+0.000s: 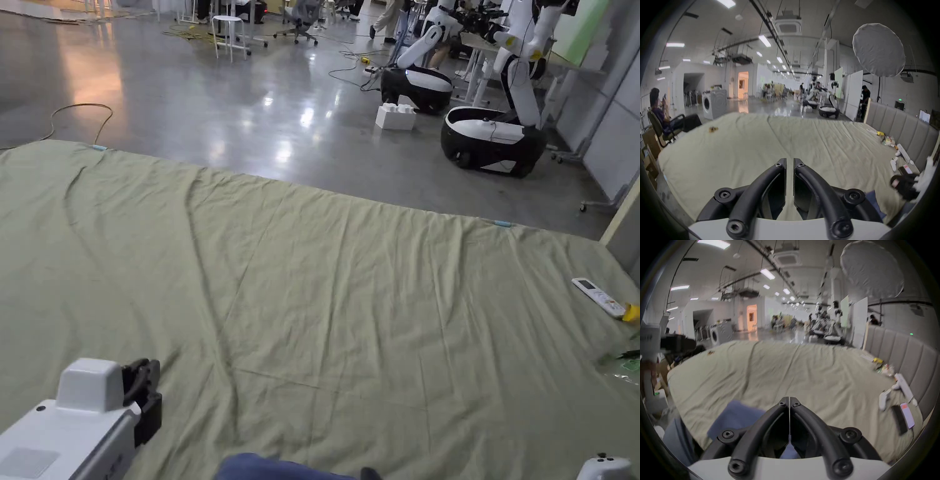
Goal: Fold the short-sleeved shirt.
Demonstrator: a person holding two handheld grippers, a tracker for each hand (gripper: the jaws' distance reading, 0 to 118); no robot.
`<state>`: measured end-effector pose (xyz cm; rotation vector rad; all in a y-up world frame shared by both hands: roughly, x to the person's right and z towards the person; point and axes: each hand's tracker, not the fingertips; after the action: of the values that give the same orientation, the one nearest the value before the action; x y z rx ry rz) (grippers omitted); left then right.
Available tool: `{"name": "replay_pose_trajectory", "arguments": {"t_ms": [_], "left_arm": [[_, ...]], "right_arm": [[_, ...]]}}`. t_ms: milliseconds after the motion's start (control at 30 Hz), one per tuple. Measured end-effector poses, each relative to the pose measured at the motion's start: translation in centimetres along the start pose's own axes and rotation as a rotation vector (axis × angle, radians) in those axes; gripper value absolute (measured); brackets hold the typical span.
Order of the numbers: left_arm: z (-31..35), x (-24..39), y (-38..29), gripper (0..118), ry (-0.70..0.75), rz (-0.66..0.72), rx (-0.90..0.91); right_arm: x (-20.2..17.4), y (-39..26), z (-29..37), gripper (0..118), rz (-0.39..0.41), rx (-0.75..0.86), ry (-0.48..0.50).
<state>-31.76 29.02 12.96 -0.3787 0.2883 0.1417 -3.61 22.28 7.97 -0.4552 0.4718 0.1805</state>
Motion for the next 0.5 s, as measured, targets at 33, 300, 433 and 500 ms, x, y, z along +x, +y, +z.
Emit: {"name": "replay_pose_trajectory", "arguments": {"t_ms": [33,300,433,500], "left_arm": [[-0.2,0.0,-0.6,8,-0.016,0.008,-0.034],[-2.5,-0.7,-4.2,39,-0.290,0.219,-0.374],[-4.9,-1.2,-5.7,86,-0.415,0.284,-0.507],[-5.5,-0.5,-5.8,86,-0.488,0.337,-0.555]], "right_arm": [[-0.6,-1.1,-0.9,2,0.015,-0.023,0.001],[-1.0,-5.3,-5.8,2,-0.009,-0.134,-0.088],[-1.3,-5.4,-5.4,2,0.039,-0.118,-0.091],[-1.3,-5.4,-5.4,2,0.043,-0.119,-0.089]]}}
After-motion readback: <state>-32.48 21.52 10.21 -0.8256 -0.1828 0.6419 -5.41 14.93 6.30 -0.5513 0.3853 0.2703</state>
